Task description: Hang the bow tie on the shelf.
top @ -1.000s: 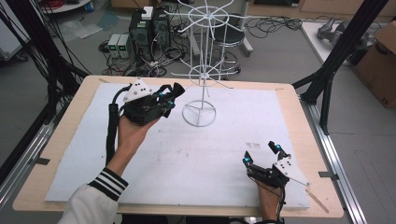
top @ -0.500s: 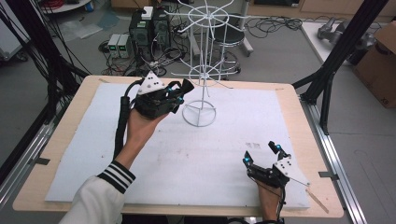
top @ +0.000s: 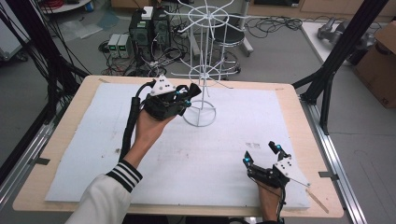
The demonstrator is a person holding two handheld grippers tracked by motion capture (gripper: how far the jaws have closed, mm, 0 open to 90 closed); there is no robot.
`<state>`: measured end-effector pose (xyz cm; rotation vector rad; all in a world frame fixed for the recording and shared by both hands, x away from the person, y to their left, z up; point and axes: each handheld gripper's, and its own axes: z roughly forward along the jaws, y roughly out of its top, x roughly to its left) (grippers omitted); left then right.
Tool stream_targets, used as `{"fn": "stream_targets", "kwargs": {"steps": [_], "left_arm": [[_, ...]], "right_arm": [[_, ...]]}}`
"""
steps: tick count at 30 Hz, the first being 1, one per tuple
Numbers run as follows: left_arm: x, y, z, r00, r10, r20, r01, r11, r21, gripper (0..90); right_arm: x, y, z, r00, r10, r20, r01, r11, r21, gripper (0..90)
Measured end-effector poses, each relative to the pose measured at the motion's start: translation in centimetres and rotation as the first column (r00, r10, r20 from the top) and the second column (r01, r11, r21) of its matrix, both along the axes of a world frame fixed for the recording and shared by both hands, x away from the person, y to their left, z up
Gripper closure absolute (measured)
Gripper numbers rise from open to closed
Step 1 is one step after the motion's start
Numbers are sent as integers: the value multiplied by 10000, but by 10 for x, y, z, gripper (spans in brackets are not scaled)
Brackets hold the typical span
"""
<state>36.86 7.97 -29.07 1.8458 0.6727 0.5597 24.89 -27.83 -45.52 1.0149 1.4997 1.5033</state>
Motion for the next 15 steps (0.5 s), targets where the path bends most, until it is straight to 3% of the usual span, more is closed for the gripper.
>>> {"fn": "stream_targets", "kwargs": {"steps": [15], "left_arm": [[8, -16, -16, 9994, -62, -342, 74, 9994, 332, 747]], "right_arm": [[0, 0, 0, 10000, -2, -2, 2, 10000, -7, 42]]}}
